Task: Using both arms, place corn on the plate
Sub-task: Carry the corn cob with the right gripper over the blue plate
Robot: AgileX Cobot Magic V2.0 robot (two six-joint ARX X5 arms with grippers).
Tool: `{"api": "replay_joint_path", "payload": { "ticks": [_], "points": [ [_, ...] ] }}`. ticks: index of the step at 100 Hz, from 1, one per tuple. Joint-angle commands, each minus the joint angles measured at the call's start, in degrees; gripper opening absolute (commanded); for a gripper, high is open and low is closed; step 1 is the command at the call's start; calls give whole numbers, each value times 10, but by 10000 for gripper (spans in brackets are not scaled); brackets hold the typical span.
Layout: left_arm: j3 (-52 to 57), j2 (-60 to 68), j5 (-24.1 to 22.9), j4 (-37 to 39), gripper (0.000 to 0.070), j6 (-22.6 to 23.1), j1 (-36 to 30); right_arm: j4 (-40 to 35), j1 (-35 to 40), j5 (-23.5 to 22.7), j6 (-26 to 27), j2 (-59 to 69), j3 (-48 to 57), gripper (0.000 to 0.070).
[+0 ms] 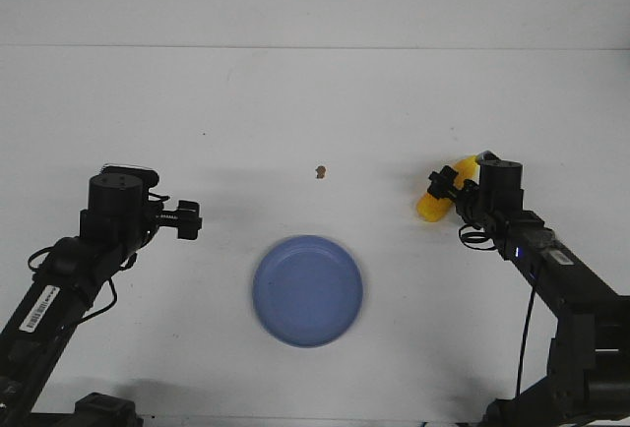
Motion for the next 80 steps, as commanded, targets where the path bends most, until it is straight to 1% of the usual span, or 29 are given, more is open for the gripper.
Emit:
{"api": "replay_joint_path", "payload": {
  "ticks": [1, 4, 16, 22, 30, 38, 44, 55, 71, 75, 80],
  "points": [
    [6, 4, 0, 2, 587, 0, 0, 3, 1, -5, -2, 12, 9, 168],
    [6, 4, 0, 2, 587, 0, 0, 3, 0, -8, -3, 12, 9, 152],
    [6, 4, -1, 1, 587, 0, 0, 3, 1, -38, -18, 9, 9, 152],
    [6, 4, -1, 1, 587, -1, 0, -3, 4, -63, -34, -1, 9, 152],
    [6, 4, -1, 1, 587, -2, 0, -23, 22, -79, -62, -28, 9, 153],
    [6, 4, -1, 1, 587, -2, 0, -56, 54, -79, -100, -67, 9, 153],
    [6, 4, 0, 1, 587, -2, 0, -87, 93, -79, -123, -99, 9, 153],
    [6, 4, 0, 1, 587, -2, 0, -126, 167, -77, -147, -135, 9, 153],
    [6, 4, -1, 1, 587, -2, 0, -142, 280, -69, -153, -139, 9, 154],
    [6, 4, -1, 0, 587, -2, 0, -141, 303, -59, -153, -134, 9, 155],
    [6, 3, 0, -2, 587, -2, 0, -143, 330, -37, -153, -127, 9, 159]
  ]
}}
